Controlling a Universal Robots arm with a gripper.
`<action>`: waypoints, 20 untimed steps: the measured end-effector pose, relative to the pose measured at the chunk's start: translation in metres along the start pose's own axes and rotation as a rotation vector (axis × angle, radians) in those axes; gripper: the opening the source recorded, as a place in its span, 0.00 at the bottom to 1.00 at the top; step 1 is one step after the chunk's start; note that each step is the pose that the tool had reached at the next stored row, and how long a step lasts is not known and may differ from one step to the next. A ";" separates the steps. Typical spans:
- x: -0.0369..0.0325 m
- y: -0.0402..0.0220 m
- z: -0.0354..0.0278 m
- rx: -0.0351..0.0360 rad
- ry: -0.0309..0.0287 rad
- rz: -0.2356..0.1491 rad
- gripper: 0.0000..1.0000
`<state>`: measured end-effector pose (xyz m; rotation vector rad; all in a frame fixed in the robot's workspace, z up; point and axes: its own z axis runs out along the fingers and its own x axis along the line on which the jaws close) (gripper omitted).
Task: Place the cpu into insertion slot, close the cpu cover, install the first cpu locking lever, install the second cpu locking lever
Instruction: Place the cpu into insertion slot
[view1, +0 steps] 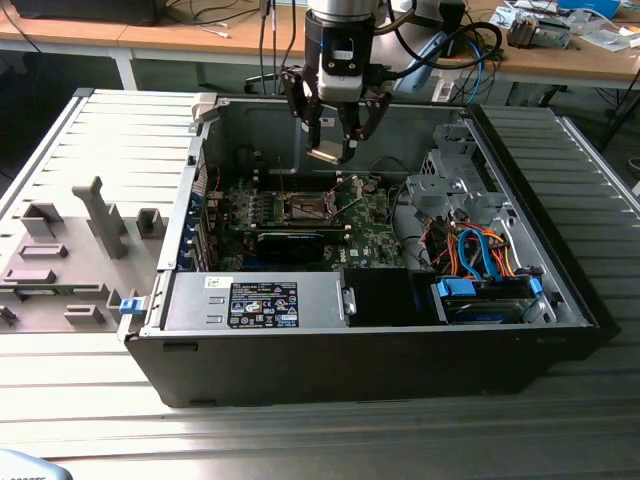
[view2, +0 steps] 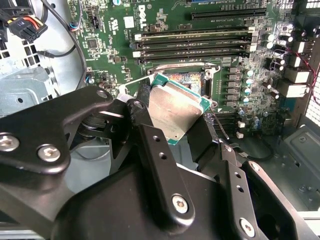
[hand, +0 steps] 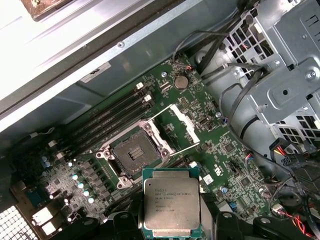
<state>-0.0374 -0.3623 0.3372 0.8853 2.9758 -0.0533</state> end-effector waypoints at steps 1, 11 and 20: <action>0.0000 0.0000 0.0000 0.0006 -0.0003 0.001 0.54; 0.0000 0.0000 0.0000 0.0062 -0.0035 0.010 0.54; 0.0000 0.0000 0.0000 0.0102 -0.0058 0.016 0.54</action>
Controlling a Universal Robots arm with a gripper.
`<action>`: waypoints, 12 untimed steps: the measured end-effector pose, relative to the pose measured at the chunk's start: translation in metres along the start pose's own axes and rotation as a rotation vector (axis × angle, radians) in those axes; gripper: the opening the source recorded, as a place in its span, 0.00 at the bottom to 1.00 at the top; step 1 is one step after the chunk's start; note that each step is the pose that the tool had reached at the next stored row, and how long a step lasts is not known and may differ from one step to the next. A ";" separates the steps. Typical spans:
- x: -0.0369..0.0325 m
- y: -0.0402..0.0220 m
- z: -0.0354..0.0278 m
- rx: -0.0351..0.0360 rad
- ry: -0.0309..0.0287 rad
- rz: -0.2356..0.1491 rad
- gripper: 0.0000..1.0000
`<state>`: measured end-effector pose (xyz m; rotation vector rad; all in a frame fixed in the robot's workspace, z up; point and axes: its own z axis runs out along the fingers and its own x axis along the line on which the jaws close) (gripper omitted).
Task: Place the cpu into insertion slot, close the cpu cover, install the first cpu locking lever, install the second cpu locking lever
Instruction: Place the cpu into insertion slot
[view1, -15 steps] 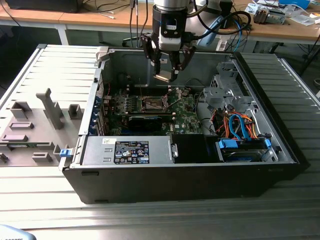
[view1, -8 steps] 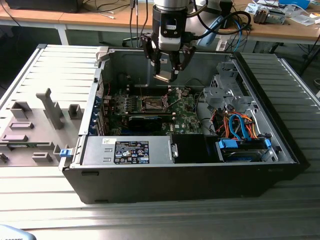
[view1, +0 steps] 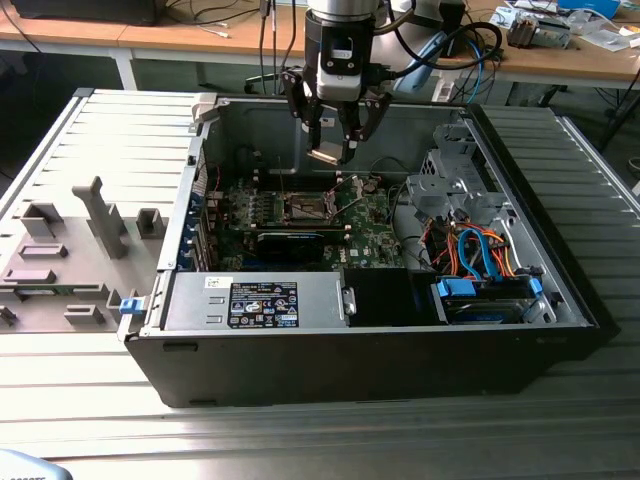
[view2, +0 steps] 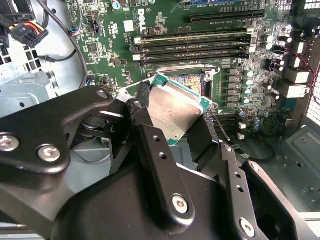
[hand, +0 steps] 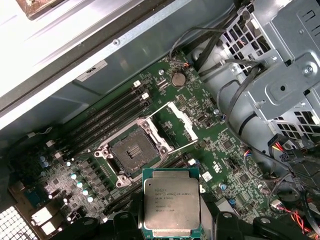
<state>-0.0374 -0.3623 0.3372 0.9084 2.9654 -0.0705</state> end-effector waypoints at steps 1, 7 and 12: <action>0.0000 0.0000 0.0000 0.0004 -0.0002 0.001 0.54; 0.0000 0.0000 0.0001 0.0030 -0.0018 0.005 0.54; 0.0000 0.0000 0.0003 0.0145 -0.0086 0.018 0.54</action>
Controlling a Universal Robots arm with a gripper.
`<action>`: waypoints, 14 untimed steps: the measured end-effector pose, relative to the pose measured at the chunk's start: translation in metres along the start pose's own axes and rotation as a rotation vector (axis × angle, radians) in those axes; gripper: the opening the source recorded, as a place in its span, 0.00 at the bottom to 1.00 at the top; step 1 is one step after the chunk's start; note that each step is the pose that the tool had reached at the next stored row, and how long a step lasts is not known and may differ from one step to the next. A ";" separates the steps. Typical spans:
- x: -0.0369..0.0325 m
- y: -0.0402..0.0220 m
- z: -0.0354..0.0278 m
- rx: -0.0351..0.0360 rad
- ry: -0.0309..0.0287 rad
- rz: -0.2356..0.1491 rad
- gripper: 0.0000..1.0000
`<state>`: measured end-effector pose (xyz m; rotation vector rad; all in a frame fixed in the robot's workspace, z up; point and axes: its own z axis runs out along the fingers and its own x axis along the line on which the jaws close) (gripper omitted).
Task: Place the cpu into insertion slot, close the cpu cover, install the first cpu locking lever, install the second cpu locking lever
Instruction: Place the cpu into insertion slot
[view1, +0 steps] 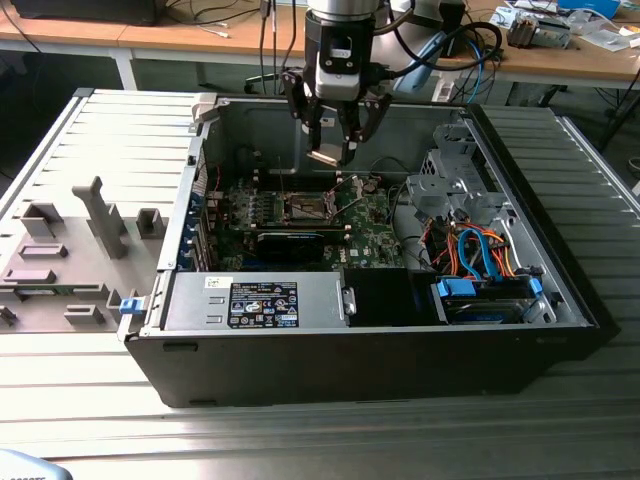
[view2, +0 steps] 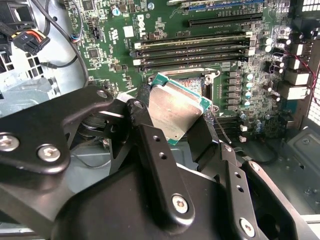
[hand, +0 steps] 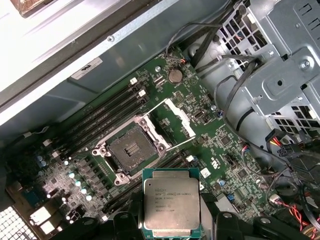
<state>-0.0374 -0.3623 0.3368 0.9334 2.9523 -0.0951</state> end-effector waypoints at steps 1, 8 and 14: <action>0.0000 0.0000 0.0001 0.0050 -0.0031 0.004 0.54; 0.0000 0.0000 0.0002 0.0107 -0.0067 0.009 0.54; 0.0000 0.0000 0.0002 0.0147 -0.0092 0.013 0.54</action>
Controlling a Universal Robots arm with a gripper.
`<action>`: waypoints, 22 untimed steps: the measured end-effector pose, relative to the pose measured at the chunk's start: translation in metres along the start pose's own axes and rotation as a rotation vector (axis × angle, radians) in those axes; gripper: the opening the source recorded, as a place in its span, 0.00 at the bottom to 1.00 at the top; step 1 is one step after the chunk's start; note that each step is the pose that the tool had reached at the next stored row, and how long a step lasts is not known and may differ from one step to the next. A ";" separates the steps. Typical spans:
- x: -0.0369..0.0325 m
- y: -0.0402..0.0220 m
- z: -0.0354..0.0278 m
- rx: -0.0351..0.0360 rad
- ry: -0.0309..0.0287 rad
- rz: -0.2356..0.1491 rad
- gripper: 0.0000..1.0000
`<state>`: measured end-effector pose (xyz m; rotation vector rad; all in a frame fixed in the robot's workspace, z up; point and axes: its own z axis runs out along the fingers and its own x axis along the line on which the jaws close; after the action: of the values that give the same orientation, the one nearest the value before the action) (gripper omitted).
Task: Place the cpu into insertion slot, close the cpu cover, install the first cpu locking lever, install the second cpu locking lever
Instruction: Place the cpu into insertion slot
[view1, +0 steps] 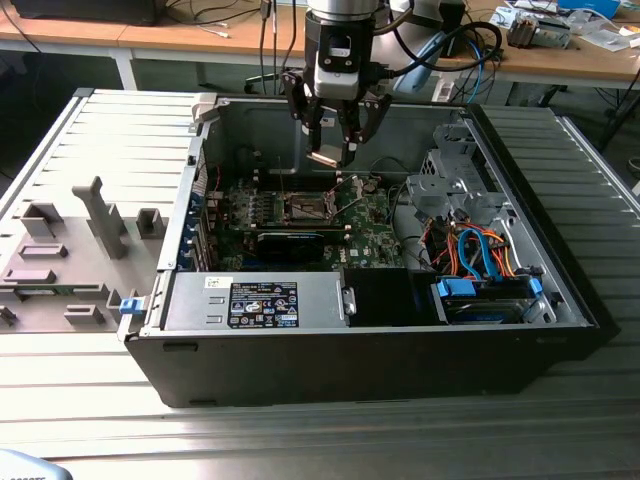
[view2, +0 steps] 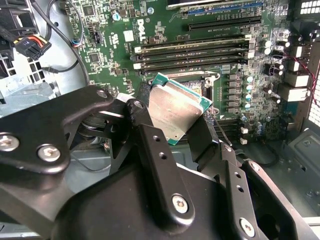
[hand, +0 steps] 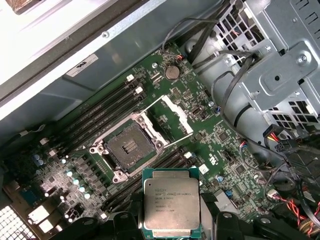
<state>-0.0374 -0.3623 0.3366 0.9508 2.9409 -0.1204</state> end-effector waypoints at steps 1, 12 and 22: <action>0.0000 0.0000 0.0000 0.0006 -0.0004 0.000 0.54; 0.0000 0.0000 0.0001 0.0071 -0.0044 0.006 0.54; 0.0000 0.0000 0.0002 0.0137 -0.0086 0.012 0.54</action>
<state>-0.0374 -0.3623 0.3364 0.9666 2.9300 -0.1440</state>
